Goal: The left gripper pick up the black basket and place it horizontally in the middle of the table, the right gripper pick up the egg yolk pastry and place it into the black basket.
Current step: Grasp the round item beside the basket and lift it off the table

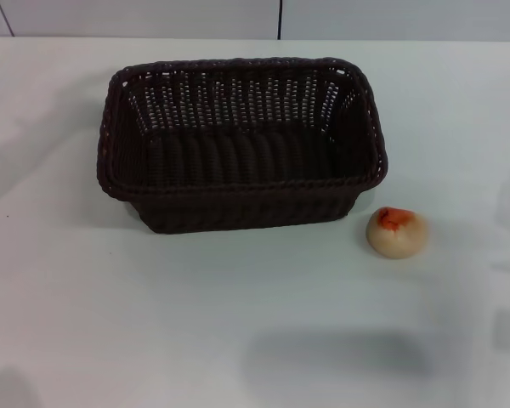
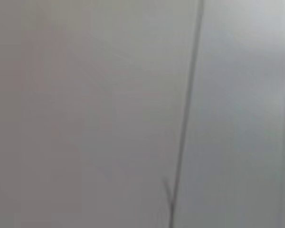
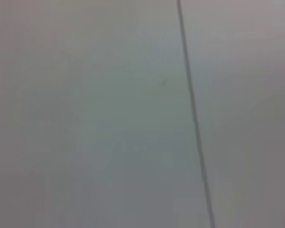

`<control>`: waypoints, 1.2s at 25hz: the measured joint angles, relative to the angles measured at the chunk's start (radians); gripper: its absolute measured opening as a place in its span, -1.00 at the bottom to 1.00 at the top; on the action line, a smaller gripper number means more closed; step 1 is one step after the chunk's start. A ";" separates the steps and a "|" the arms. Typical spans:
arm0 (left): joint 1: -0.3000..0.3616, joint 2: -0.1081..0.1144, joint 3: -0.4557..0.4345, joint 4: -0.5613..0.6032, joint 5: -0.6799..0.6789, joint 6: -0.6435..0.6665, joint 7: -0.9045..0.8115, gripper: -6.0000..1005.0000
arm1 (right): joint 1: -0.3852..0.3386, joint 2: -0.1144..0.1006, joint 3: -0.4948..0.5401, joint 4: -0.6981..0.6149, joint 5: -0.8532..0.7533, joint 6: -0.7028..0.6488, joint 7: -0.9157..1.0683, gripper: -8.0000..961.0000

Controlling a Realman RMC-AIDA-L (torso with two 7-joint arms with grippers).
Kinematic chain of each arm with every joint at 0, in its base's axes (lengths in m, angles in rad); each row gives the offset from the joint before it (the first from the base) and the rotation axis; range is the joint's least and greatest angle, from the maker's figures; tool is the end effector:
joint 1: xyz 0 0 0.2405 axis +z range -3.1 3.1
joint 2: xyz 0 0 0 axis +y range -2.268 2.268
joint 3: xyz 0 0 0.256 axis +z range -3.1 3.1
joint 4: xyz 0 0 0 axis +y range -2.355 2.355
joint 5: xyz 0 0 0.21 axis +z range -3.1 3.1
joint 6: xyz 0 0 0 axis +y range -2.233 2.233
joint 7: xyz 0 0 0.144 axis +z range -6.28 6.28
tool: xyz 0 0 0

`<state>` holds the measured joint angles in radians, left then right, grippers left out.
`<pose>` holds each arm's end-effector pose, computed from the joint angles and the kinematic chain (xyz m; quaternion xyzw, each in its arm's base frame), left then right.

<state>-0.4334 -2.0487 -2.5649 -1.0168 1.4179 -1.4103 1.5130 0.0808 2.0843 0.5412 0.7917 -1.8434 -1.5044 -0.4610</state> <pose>-0.2342 0.3640 0.1628 -0.7786 -0.1995 -0.4644 0.3718 0.2730 0.2359 -0.0223 -0.5415 0.2091 0.3396 0.7400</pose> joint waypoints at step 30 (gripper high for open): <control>0.111 -0.004 -0.063 0.241 -0.132 0.012 0.205 -0.15 | 0.054 -0.004 -0.306 0.065 0.146 0.324 0.027 -0.17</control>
<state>-0.3227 -2.0524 -2.6278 -0.7758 1.2855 -1.3988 1.7183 0.1346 2.0798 0.2350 0.8563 -1.6978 -1.1802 -0.4345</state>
